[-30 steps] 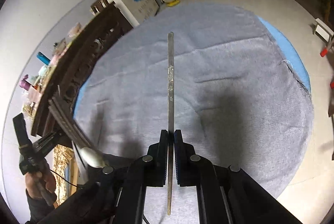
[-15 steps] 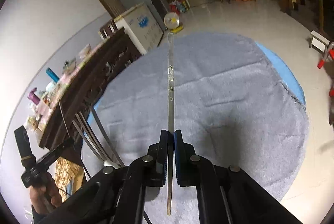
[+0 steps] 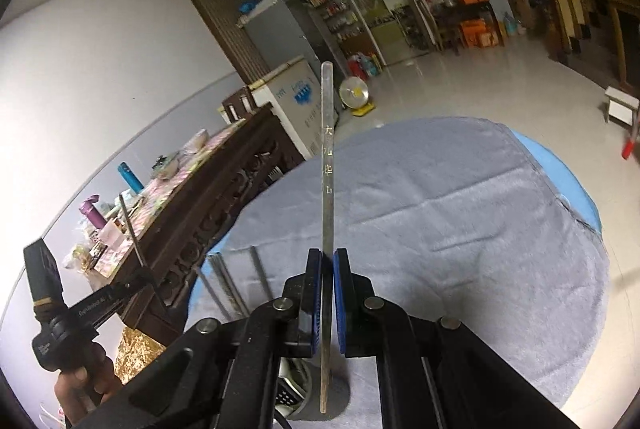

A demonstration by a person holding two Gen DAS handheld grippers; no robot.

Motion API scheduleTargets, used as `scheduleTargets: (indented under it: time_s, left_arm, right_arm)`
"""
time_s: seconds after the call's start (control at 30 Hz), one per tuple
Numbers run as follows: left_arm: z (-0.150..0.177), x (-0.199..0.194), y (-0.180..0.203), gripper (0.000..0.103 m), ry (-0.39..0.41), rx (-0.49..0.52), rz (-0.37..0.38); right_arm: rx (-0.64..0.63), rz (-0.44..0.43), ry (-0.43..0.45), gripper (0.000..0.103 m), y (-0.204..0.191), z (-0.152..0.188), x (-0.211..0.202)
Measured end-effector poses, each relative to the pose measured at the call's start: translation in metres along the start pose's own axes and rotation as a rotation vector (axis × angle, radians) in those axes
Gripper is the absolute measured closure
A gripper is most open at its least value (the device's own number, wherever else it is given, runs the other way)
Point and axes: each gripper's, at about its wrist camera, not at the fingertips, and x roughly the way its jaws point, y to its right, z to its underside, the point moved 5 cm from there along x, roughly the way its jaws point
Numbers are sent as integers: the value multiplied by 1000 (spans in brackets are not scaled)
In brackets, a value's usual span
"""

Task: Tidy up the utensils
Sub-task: 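Lift and carry both chopsticks to the black holder with both tools, then lower both held chopsticks into the black holder with both tools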

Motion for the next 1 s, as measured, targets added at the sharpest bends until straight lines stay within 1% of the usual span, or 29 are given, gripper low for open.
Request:
scheduleTargets:
  time_s: [0.07,0.33,0.63,1.0]
  left_arm:
    - [-2,-3,8,98,21,7,12]
    - [2,0,31,98,34,30,58]
    - [11,9,40,98,34,49,63]
    - [26,17,47,98,16,70,53]
  right_arm:
    - [-14,-8,2,96,-7,1,2]
    - [-42,-22,9,96,-24,6,9]
    - [-72,-20,24,96,-34,5,11]
    - [-124,-2,3,96,-41,16,22]
